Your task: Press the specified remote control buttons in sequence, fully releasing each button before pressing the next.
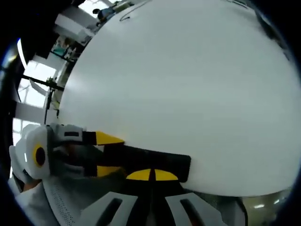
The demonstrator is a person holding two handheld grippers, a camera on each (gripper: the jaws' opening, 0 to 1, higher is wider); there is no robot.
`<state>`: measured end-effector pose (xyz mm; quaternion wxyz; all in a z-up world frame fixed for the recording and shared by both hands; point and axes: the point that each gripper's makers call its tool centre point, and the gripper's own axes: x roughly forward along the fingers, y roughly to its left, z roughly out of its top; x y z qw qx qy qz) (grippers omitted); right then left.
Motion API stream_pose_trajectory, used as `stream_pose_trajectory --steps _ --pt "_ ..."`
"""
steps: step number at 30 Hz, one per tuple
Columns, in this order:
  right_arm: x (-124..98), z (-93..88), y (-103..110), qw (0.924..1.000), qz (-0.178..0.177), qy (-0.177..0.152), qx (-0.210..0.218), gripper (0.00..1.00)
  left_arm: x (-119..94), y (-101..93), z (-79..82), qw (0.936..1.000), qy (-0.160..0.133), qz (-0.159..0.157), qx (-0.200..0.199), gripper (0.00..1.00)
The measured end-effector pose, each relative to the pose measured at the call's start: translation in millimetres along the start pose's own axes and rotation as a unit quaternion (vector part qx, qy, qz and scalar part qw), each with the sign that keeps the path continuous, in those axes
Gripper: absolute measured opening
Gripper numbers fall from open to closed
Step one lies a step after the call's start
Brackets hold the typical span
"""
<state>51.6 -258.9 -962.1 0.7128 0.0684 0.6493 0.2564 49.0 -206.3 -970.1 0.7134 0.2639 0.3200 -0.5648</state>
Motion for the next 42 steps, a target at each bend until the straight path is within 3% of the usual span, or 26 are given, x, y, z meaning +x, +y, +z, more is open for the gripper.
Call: stream_pose_trajectory --steps 13,21,24,31,37,40,42 --pt "1.7 -3.4 -1.3 0.9954 -0.022 -0.012 -0.093 0.00 1.0 -1.3 0.1 1.0000 0.000 0.001 0.004 0.25" --pt "0.6 -1.9 -4.0 0.9966 0.005 -0.015 -0.081 0.00 1.3 -0.8 0.5 1.0000 0.000 0.001 0.006 0.25" --pt "0.2 -0.9 -3.6 0.9982 0.017 -0.016 -0.055 0.00 1.3 -0.6 0.6 1.0000 0.000 0.001 0.006 0.25" --pt "-1.3 -0.9 1.3 0.9991 0.017 -0.004 -0.038 0.00 0.8 -0.7 0.5 0.9999 0.003 0.001 0.010 0.24" --pt "-9.8 15.0 -5.4 0.9978 0.007 -0.060 -0.027 0.00 0.8 -1.6 0.7 0.9999 0.005 0.001 0.012 0.24" --pt "-7.1 11.9 0.4 0.9982 0.034 -0.048 -0.008 0.00 1.0 -2.1 0.8 0.9999 0.008 0.001 0.013 0.24" --pt "-4.6 10.3 -0.4 0.9986 0.030 -0.042 -0.009 0.00 1.0 -2.1 1.1 0.9999 0.009 0.000 0.012 0.24"
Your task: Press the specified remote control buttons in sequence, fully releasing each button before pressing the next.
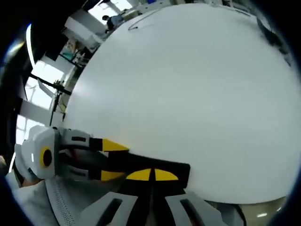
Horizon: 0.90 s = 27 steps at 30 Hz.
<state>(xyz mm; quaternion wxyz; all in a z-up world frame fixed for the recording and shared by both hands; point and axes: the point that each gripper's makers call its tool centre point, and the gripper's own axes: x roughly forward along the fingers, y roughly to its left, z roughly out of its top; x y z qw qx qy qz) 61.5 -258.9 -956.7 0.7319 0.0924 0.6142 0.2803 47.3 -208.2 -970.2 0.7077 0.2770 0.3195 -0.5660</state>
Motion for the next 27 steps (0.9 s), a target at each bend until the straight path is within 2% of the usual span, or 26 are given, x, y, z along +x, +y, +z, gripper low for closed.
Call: stream_pose_trajectory --steps 5,9,13,15,19,23,27 --pt "3.7 -2.2 -2.1 0.9992 -0.025 0.009 -0.031 0.00 0.2 0.1 0.3 1.0000 -0.002 0.000 -0.001 0.24" --pt "5.9 -1.7 -1.6 0.9961 -0.048 0.007 -0.073 0.00 -0.2 0.2 0.4 1.0000 -0.004 0.000 -0.003 0.24" --pt "6.5 -0.4 -2.3 0.9946 -0.053 0.003 -0.089 0.00 0.8 1.0 1.1 1.0000 -0.004 0.004 0.000 0.24" --pt "6.3 -0.4 -2.4 0.9923 -0.049 0.001 -0.114 0.00 1.9 0.9 1.5 1.0000 -0.001 0.008 0.000 0.24" --pt "6.6 -0.4 -2.7 0.9904 -0.047 0.005 -0.130 0.00 2.1 1.5 2.8 0.9998 0.002 0.010 -0.018 0.24" --pt "8.0 0.7 -3.1 0.9898 -0.049 0.026 -0.131 0.00 2.2 2.0 3.5 0.9988 0.000 0.009 -0.048 0.25" --pt "7.4 -0.2 -3.1 0.9894 -0.049 0.040 -0.131 0.00 2.1 1.5 4.0 0.9985 -0.001 0.008 -0.055 0.25"
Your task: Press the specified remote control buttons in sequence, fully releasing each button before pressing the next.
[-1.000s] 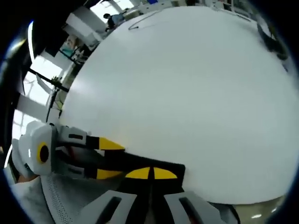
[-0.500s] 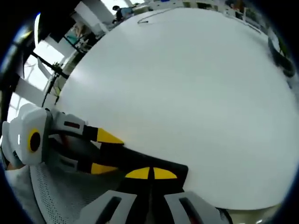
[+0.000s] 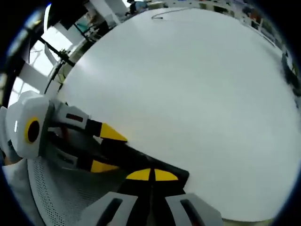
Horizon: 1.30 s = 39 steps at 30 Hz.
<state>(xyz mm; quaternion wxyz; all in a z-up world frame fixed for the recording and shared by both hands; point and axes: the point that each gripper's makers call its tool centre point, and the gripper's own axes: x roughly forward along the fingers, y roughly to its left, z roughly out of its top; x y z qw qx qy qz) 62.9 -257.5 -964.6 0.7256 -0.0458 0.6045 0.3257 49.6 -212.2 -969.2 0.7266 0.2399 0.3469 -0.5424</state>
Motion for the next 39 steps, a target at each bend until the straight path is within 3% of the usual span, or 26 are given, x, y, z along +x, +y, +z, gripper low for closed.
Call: stream_pose_trajectory --steps 10,15,17,18,21,28,32,36,39 --pt "-1.5 -0.1 -0.4 0.9997 0.013 -0.014 0.014 0.00 1.2 0.7 0.4 0.9999 0.013 0.006 -0.009 0.24" --pt "-4.0 -2.3 -0.1 0.9990 0.021 -0.031 -0.026 0.00 1.0 -4.4 0.1 0.9995 0.020 0.008 -0.024 0.23" --pt "-6.9 -5.5 -2.9 0.9988 0.014 -0.015 -0.045 0.00 2.4 -10.8 3.4 0.9987 0.019 -0.004 -0.046 0.23" --pt "-10.8 -7.4 -5.7 0.9980 0.006 -0.003 -0.062 0.00 2.9 -9.9 4.8 0.9980 0.024 0.005 -0.059 0.23" --pt "-19.3 8.3 -4.7 0.9954 0.009 -0.056 -0.077 0.00 4.9 -8.1 5.4 0.9976 0.038 0.021 -0.054 0.23" --pt "-20.1 6.6 -8.0 0.9980 0.059 -0.022 -0.012 0.00 8.1 -1.5 17.9 0.9974 0.037 0.048 -0.040 0.23" --pt "-23.8 20.5 -6.7 0.9951 0.083 -0.053 0.003 0.00 12.6 3.7 24.5 0.9971 0.038 0.054 -0.037 0.23" --pt "-19.1 23.1 -17.2 0.9957 0.080 -0.044 0.017 0.00 20.1 4.2 34.1 0.9974 0.033 0.056 -0.031 0.23" --pt "-15.6 21.7 -18.9 0.9934 0.097 -0.040 0.046 0.00 22.8 1.7 36.3 0.9975 0.031 0.053 -0.034 0.23"
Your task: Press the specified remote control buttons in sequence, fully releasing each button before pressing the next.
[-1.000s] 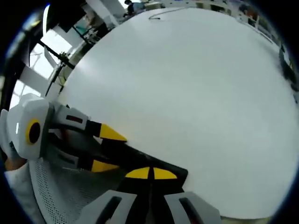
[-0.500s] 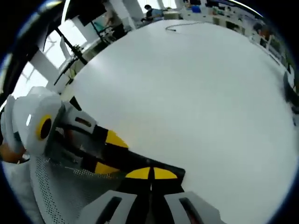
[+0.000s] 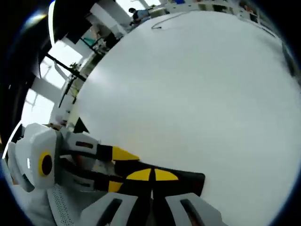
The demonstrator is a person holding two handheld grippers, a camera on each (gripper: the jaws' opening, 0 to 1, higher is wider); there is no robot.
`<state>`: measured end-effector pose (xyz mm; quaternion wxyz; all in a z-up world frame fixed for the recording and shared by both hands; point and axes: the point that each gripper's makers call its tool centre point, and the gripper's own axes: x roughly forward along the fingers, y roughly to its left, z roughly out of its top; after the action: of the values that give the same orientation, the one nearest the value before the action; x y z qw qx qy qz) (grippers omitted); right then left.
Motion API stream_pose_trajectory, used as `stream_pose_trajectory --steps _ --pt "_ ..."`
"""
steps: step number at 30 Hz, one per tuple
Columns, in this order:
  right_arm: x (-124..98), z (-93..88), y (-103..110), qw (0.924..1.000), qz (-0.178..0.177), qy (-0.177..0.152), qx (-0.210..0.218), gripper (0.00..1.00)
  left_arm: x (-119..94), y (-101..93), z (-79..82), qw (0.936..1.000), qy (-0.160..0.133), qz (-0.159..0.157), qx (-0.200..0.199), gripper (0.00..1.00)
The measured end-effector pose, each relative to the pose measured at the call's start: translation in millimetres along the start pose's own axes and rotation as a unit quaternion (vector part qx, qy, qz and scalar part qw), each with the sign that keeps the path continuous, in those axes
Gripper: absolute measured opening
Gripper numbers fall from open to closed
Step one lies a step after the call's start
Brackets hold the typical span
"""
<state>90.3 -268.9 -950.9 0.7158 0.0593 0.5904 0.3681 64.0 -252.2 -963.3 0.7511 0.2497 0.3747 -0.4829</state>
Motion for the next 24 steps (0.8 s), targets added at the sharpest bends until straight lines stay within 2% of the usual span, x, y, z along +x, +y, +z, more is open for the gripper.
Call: stream_pose_trajectory --steps 4,7,9,10,17,24 --pt "3.1 -6.6 -3.5 0.9995 0.007 0.024 0.021 0.00 4.5 -7.5 -3.6 0.9999 0.000 0.003 -0.010 0.23" --pt "3.8 -12.7 -5.9 0.9990 0.011 0.030 0.032 0.00 3.2 -7.9 -4.0 1.0000 0.000 0.007 -0.006 0.23" --pt "3.9 -13.5 -0.2 0.9979 0.036 0.028 0.046 0.00 3.0 -8.5 -4.5 0.9999 -0.006 0.008 -0.009 0.23" --pt "3.7 -14.2 0.0 0.9978 0.037 0.029 0.048 0.00 3.3 -8.3 -4.1 0.9999 -0.009 0.008 -0.006 0.23" --pt "8.1 -10.5 0.8 0.9984 0.030 0.027 0.040 0.00 3.8 -7.2 -5.5 0.9995 -0.024 0.002 -0.019 0.24" --pt "11.3 -9.1 -1.3 0.9995 -0.003 0.021 0.022 0.00 3.7 -7.0 -5.4 0.9994 -0.029 0.003 -0.020 0.24"
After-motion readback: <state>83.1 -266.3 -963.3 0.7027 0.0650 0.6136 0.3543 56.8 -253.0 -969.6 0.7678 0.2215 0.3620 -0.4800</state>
